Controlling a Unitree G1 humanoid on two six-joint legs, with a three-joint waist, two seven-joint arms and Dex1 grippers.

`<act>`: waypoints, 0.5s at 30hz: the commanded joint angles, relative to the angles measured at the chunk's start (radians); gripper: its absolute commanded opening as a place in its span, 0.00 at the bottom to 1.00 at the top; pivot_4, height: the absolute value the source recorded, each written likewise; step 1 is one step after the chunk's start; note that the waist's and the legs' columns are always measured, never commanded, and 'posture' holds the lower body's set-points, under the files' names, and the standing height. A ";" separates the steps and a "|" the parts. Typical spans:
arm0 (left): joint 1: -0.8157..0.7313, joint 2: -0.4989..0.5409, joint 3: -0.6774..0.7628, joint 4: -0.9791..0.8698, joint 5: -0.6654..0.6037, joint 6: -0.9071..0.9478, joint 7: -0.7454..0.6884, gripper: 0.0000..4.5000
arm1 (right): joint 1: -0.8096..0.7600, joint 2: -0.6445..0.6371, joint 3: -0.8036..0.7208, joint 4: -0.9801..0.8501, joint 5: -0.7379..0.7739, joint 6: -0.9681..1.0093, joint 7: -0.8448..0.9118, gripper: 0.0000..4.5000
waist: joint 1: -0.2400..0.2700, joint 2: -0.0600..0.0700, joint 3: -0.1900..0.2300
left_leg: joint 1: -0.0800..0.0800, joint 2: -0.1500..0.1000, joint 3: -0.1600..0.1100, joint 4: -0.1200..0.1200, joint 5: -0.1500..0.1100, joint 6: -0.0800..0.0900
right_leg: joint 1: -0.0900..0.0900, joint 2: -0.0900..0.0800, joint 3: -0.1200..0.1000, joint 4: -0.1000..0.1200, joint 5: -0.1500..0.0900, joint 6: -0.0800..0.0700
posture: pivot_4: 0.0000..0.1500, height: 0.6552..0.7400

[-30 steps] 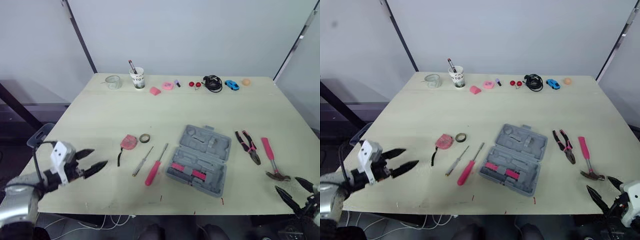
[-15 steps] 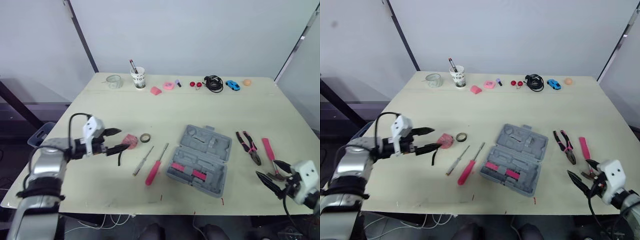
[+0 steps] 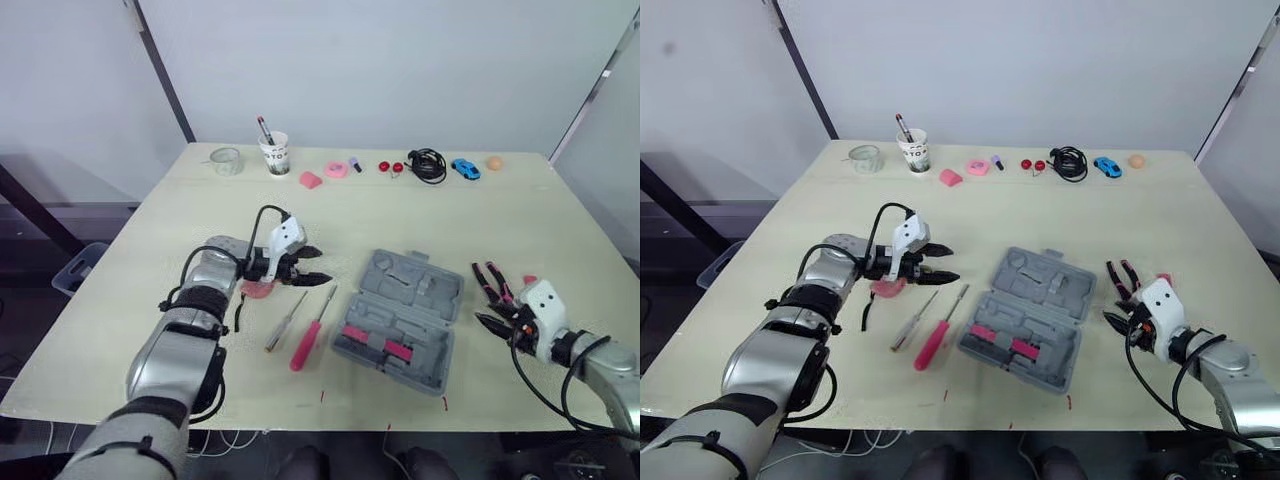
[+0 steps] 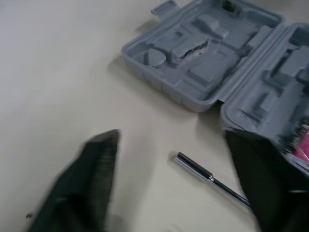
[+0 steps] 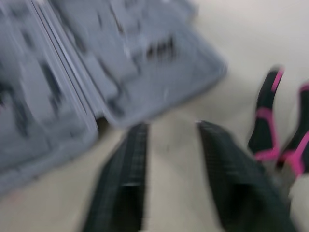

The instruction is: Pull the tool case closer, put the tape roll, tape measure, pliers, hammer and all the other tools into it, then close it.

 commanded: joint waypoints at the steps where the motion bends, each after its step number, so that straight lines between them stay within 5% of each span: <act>1: -0.045 -0.032 -0.030 0.065 0.064 -0.063 0.036 0.37 | -0.033 -0.024 0.020 -0.005 -0.036 0.020 -0.004 0.00 | 0.000 0.000 0.000 | 0.000 0.000 0.000 0.000 0.000 0.000 | 0.000 0.000 0.000 0.000 0.000 0.000 | 1.00 1.00; 4: -0.072 -0.074 -0.040 0.119 0.106 -0.081 0.073 0.01 | -0.047 -0.026 0.055 -0.004 -0.062 0.061 -0.012 0.00 | -0.001 0.000 0.000 | 0.000 0.000 0.000 0.000 0.000 0.000 | 0.000 0.000 0.000 0.001 0.000 0.000 | 1.00 1.00; 15: -0.095 -0.135 -0.060 0.173 0.204 -0.081 0.154 0.01 | -0.067 -0.009 0.120 0.000 -0.107 0.097 -0.010 0.00 | -0.002 0.000 0.000 | 0.000 0.000 0.000 0.001 0.000 0.000 | 0.000 0.000 0.000 0.001 0.000 0.000 | 1.00 1.00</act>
